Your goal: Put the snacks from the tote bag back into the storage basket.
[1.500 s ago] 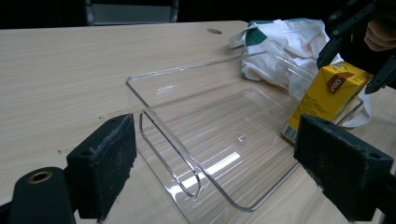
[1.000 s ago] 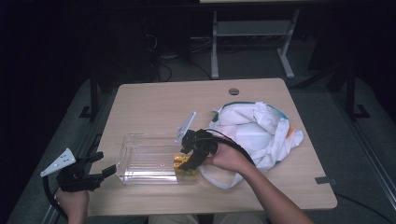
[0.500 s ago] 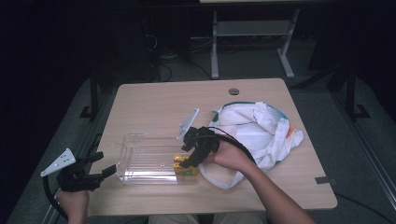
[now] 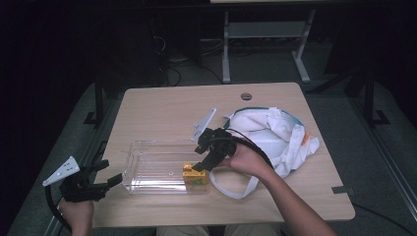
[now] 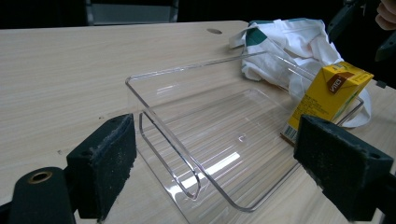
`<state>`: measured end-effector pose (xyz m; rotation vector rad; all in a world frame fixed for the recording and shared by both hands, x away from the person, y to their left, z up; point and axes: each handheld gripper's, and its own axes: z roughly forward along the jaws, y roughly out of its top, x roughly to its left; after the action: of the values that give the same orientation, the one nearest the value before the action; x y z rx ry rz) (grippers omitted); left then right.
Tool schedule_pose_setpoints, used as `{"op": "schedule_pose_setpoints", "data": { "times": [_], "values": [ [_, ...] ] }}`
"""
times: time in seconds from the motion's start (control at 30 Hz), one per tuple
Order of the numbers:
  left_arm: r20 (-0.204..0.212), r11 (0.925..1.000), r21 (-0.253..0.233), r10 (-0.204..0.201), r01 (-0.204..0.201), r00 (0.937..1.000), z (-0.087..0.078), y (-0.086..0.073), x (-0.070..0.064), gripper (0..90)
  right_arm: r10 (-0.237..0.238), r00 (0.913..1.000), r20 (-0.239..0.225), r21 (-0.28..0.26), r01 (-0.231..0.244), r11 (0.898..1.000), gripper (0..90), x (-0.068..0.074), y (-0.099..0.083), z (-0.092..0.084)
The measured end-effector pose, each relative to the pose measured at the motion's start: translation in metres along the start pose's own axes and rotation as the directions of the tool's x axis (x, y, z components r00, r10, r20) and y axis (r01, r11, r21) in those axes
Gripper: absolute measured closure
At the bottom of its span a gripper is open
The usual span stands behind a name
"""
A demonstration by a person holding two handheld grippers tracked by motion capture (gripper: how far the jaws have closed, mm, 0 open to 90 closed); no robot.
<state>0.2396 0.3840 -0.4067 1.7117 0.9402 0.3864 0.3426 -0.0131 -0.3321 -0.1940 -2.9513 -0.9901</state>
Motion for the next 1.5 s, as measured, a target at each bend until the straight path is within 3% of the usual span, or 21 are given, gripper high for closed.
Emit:
{"op": "schedule_pose_setpoints", "data": {
  "times": [1.5],
  "values": [
    [-0.003,1.0,-0.002,-0.006,0.006,1.0,0.0,0.0,0.0,12.7,0.094,0.9932,0.068,-0.033,-0.092,0.995,37.5,-0.015,-0.028,-0.035]
  ]
}}
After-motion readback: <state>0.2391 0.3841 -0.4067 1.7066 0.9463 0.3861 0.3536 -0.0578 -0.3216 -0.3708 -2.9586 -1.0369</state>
